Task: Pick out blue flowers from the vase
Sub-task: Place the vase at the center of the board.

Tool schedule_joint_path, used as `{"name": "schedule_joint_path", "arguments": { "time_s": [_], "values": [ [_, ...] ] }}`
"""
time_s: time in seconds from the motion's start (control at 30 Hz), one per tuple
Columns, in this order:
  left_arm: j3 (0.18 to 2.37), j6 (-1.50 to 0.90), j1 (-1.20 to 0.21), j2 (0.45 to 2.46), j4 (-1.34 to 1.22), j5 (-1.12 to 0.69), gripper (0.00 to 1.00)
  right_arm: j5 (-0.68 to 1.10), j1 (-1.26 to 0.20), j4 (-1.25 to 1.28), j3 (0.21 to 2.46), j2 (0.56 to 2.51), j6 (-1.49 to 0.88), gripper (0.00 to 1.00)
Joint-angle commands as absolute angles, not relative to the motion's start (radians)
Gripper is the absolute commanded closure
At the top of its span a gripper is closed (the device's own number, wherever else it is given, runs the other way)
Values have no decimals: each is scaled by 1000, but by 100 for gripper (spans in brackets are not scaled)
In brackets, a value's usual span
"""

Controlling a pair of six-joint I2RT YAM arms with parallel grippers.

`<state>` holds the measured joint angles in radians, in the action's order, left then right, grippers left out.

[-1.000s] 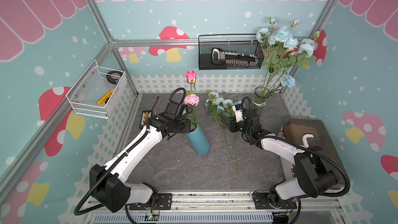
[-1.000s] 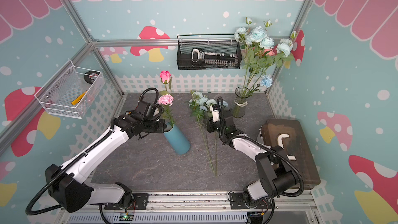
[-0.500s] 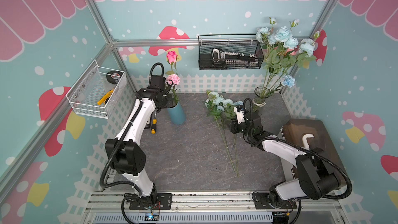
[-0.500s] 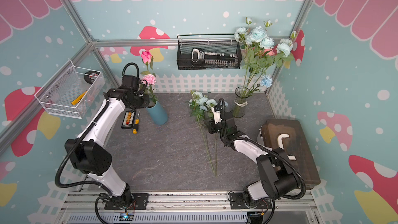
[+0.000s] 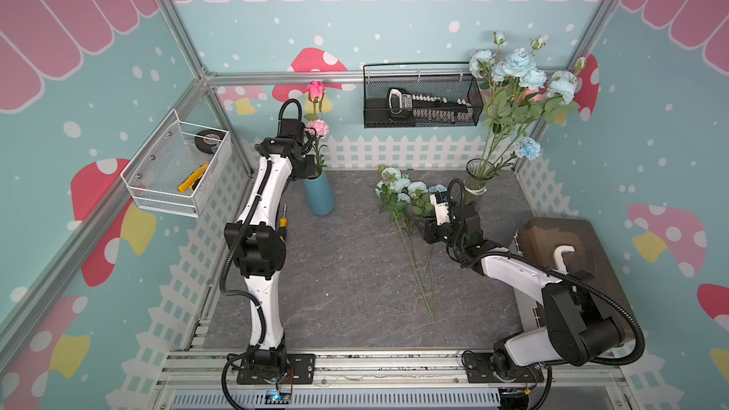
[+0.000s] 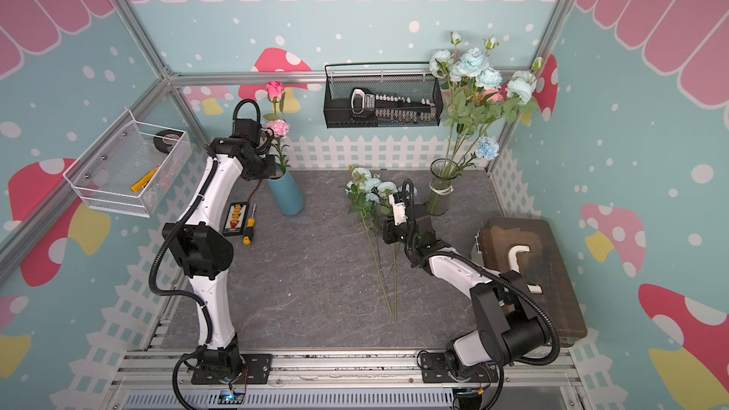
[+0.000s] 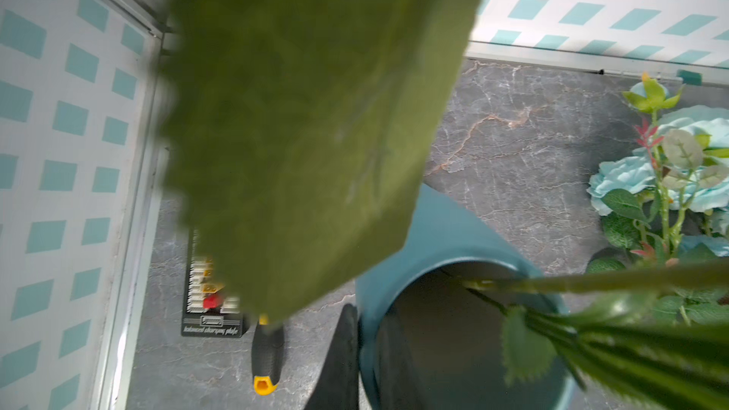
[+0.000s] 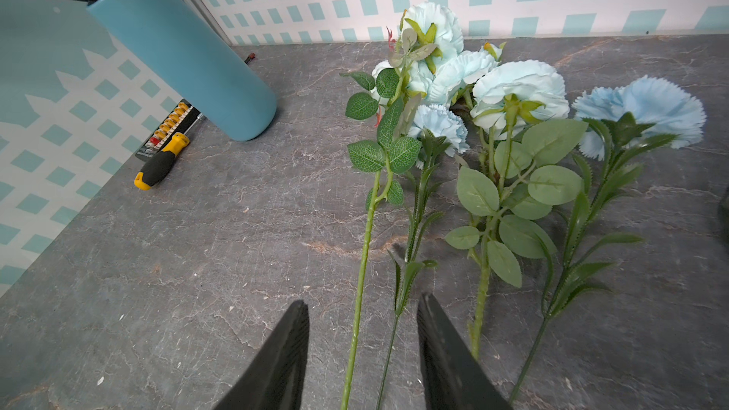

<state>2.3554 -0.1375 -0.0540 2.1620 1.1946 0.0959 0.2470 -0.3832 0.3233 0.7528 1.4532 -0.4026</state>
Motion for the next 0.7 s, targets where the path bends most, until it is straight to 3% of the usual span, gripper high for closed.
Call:
{"name": "schedule_joint_path", "arguments": {
  "time_s": [0.0, 0.5, 0.67],
  "values": [
    [2448, -102, -23, 2115, 1213, 138, 100, 264, -379, 356, 749, 1459, -410, 55],
    [2461, -66, 11, 2141, 1218, 108, 100, 274, -377, 356, 752, 1467, -415, 55],
    [2439, -54, 11, 2129, 1215, 94, 78, 278, -377, 357, 756, 1477, -416, 55]
  ]
}}
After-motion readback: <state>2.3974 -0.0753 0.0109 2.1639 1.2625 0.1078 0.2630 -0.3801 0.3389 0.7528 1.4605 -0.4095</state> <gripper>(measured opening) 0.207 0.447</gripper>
